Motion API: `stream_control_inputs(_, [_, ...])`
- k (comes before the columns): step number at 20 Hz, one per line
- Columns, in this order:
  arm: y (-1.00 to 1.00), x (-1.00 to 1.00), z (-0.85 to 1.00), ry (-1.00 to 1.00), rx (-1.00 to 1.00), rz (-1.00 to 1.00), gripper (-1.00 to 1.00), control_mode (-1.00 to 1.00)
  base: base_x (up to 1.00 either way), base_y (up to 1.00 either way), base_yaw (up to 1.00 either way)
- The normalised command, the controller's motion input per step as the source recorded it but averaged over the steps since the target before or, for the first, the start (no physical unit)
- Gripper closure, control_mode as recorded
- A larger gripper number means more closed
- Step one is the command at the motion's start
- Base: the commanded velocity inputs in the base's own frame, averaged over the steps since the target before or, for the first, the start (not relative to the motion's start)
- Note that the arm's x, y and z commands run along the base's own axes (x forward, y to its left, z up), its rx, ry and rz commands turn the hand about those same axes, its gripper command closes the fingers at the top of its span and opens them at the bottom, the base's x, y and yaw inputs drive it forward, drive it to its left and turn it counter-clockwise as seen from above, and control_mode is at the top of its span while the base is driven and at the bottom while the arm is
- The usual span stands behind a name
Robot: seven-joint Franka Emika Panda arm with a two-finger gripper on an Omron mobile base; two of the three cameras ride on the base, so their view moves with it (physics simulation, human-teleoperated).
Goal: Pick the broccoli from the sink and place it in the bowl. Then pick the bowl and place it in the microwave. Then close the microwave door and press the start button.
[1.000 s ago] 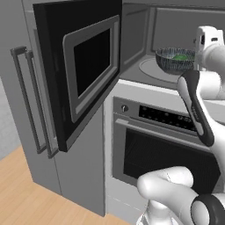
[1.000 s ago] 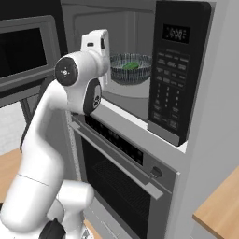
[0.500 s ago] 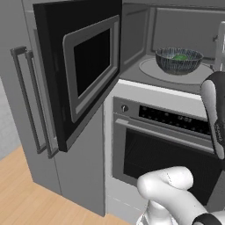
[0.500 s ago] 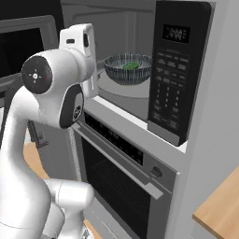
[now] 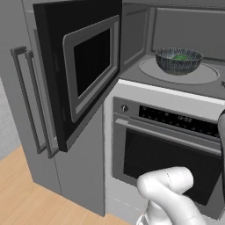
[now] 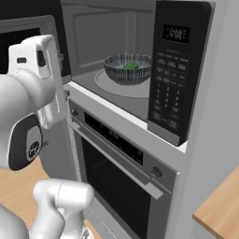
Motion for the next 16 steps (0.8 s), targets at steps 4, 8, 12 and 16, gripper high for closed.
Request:
stream_control_inputs(4, [0.97,-0.74,0.00,0.00,0.00,0.00,-1.00,-1.00,0.00,0.00,0.00])
stream_control_inputs(8, [0.77,-0.69,0.00,-0.06,0.00,-0.01,-1.00,-1.00,0.00,0.00,0.00])
stream_control_inputs(12, [0.77,-0.47,0.00,-0.05,0.00,-0.03,-1.00,-1.00,0.00,0.00,0.00])
stream_control_inputs(16, [0.73,-0.27,0.00,-0.01,0.00,-0.02,-1.00,-1.00,0.00,0.00,0.00])
